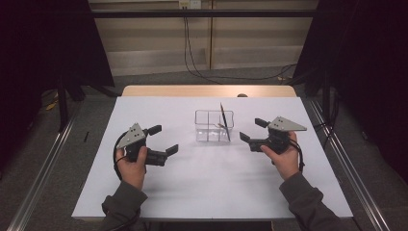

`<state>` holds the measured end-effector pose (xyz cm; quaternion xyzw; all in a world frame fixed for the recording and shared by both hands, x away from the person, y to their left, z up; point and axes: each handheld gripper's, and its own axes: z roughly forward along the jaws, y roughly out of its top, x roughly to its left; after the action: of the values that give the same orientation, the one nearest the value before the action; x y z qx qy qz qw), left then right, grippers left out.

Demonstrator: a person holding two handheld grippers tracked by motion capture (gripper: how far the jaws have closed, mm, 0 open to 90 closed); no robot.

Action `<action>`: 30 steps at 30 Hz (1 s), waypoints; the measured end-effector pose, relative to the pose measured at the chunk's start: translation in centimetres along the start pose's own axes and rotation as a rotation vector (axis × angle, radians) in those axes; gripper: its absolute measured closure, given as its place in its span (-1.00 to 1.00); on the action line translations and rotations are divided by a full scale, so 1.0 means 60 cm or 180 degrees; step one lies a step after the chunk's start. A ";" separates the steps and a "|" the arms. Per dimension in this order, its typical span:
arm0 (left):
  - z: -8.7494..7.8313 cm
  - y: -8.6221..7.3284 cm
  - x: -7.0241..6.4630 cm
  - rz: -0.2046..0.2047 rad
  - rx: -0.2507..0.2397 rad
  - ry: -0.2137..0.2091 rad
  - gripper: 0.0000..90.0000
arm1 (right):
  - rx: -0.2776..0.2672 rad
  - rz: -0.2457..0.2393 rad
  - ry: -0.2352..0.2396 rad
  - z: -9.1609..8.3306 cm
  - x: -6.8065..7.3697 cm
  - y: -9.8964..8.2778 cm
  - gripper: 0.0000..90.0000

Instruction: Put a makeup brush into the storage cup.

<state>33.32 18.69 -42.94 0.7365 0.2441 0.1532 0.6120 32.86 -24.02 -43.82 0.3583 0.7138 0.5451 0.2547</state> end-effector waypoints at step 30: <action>0.002 0.000 -0.002 -0.0038 -0.0026 -0.0012 -1.00 | -0.0042 0.0017 -0.0039 -0.033 -0.007 -0.019 -0.66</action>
<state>33.25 18.52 -42.94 0.7328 0.2467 0.1491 0.6163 31.32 -25.69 -44.39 0.3619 0.7077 0.5482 0.2600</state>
